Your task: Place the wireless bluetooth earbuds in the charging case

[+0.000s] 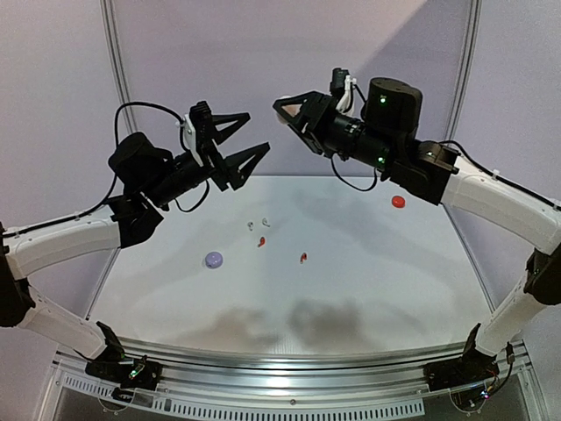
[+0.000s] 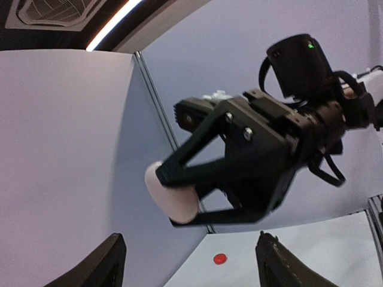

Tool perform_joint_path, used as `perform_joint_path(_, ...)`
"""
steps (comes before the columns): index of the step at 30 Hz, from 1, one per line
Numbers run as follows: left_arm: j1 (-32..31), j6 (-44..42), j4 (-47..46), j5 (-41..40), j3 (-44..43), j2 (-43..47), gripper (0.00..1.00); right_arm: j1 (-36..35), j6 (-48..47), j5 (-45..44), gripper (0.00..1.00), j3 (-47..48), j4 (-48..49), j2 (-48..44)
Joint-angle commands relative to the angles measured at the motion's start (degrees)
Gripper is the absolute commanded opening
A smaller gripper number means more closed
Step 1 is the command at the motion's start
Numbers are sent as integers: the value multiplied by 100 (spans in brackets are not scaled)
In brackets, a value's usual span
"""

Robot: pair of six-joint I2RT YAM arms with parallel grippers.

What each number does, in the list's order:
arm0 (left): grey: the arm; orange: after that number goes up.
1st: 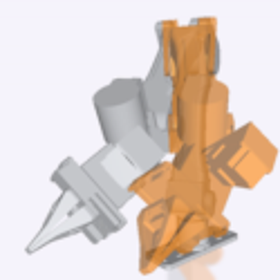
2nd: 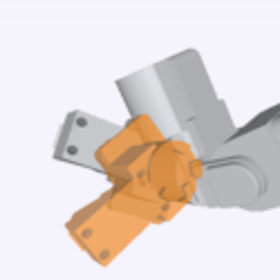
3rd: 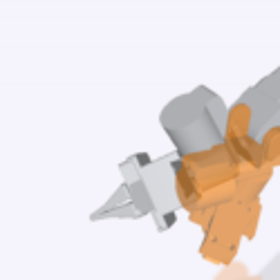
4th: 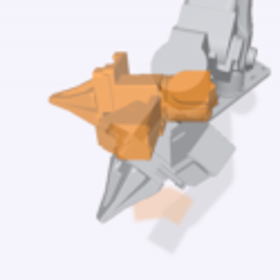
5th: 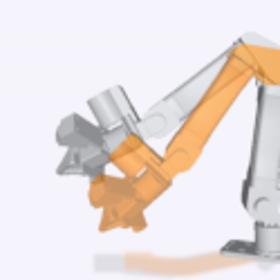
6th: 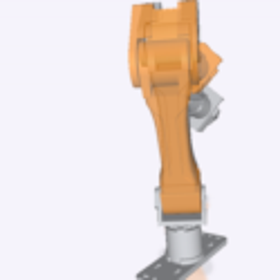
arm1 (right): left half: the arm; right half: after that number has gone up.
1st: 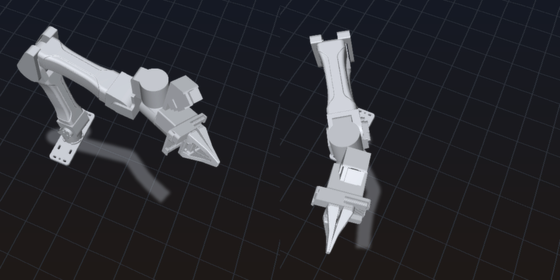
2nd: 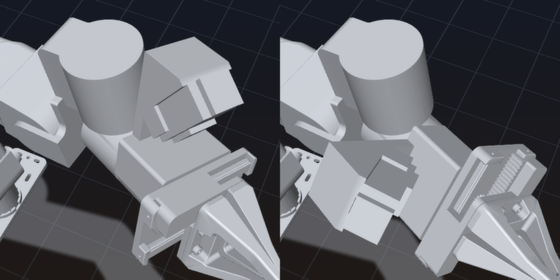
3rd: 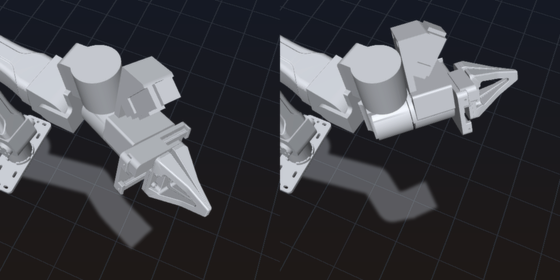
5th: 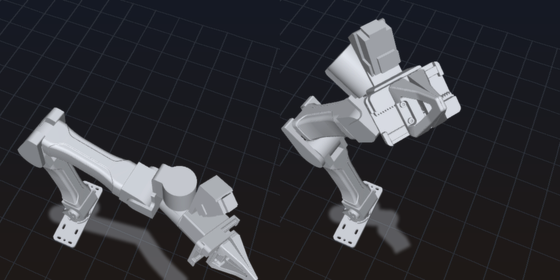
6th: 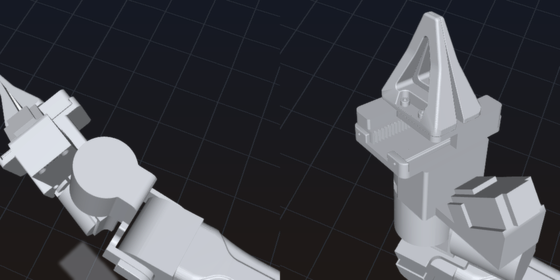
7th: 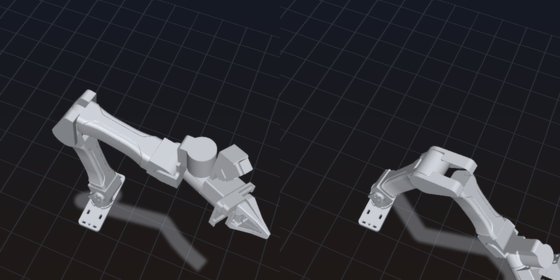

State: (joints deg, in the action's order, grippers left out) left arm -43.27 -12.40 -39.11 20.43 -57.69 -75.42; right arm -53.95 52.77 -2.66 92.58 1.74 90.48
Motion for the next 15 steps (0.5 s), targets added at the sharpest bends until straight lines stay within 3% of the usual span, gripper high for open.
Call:
perform_joint_path(1,-77,-271,-473,-376,-288,-242,74,-210,236,46,25,209,677,310)
perform_joint_path(7,-77,-258,-132,-433,-310,-255,63,-352,270,-70,24,248,836,494)
perform_joint_path(15,-86,-364,-145,-736,-391,-308,56,-491,124,-196,23,412,888,724)
